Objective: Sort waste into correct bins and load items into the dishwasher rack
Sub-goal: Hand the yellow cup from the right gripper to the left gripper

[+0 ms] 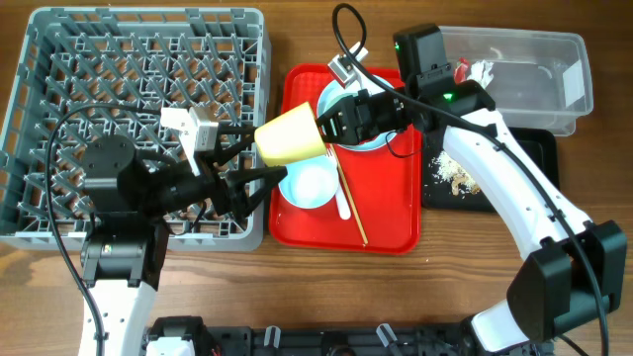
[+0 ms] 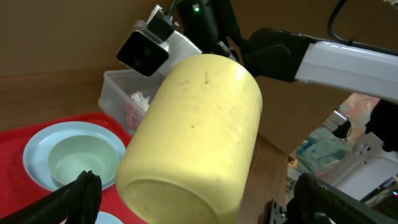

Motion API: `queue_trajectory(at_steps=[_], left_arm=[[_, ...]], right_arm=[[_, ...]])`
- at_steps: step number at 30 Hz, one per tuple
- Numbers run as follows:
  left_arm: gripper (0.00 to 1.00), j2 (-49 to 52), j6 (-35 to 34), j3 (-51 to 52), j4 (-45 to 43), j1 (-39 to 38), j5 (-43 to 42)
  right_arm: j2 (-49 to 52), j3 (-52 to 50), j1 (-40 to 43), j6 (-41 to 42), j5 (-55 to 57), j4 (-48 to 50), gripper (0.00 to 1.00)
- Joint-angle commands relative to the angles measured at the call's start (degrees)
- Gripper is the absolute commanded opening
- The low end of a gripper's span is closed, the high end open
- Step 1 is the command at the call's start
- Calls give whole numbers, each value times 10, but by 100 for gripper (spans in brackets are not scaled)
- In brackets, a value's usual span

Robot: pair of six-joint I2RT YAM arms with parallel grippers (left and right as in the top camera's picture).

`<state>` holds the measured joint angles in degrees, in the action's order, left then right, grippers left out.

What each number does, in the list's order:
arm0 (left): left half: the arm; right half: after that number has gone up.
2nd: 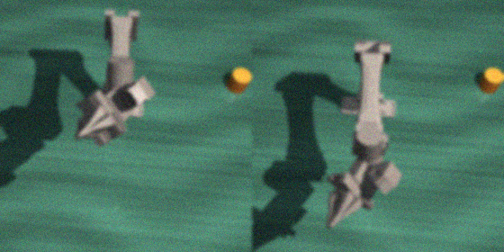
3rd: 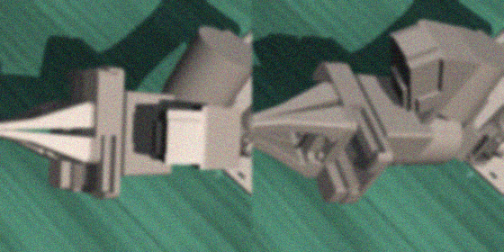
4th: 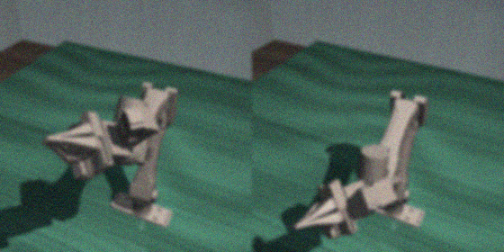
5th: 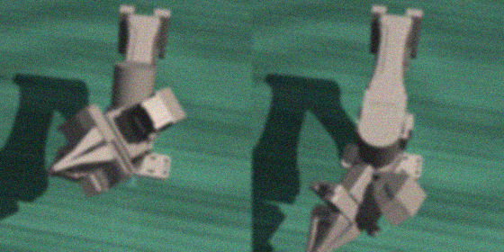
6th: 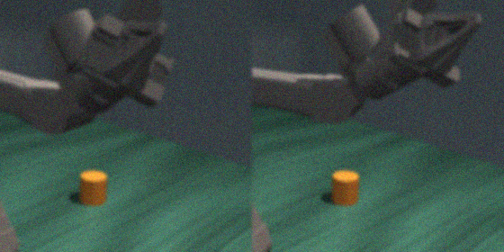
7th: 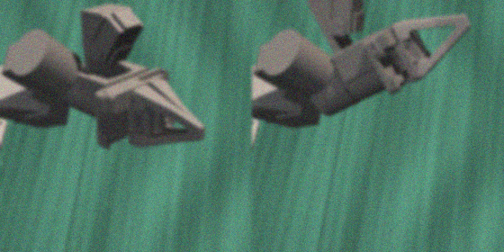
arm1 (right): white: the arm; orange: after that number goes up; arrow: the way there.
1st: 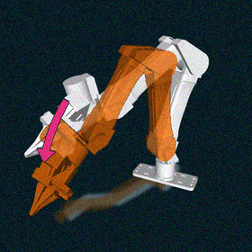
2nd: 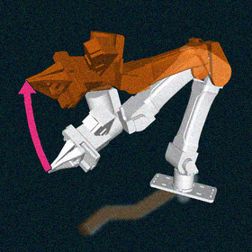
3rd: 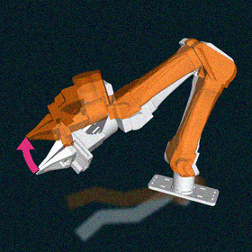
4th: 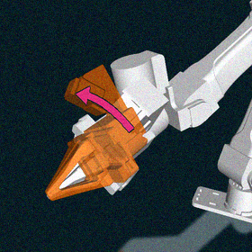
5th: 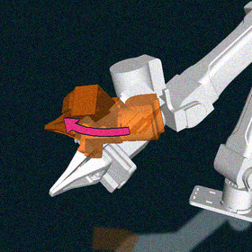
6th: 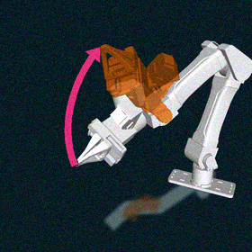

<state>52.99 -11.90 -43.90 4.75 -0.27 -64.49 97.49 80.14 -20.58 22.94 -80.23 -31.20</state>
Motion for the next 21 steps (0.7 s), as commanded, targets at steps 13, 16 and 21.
queue_trajectory(at_steps=[13, 16, 21], left_arm=[[93, 0, -10, -8, -9, -3, -26], [89, 0, -10, -8, -9, -3, -26], [76, 0, -10, -8, -9, -3, -26]], right_arm=[[-2, 10, -43, 27, -38, 8, 4], [-2, 10, -44, 27, -38, 8, 4], [-2, 10, -44, 27, -36, 8, 4]])
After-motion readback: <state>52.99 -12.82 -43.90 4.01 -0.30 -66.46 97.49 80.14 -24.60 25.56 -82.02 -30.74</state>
